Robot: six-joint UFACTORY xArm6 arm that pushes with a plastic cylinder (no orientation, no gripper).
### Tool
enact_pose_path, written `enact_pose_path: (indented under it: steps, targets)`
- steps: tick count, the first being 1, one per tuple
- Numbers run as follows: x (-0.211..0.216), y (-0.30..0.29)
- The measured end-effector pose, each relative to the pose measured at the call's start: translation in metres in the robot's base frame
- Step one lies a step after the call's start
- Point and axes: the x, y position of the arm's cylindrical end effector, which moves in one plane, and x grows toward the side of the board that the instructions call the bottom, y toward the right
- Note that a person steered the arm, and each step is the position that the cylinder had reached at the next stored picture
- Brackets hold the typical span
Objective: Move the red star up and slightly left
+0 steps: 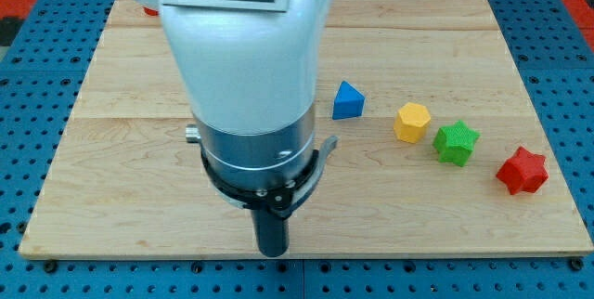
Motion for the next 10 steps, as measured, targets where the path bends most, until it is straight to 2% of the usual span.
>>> enact_pose_path:
  steps: [5,10]
  targets:
    - [0.0,0.01]
    - [0.0,0.068]
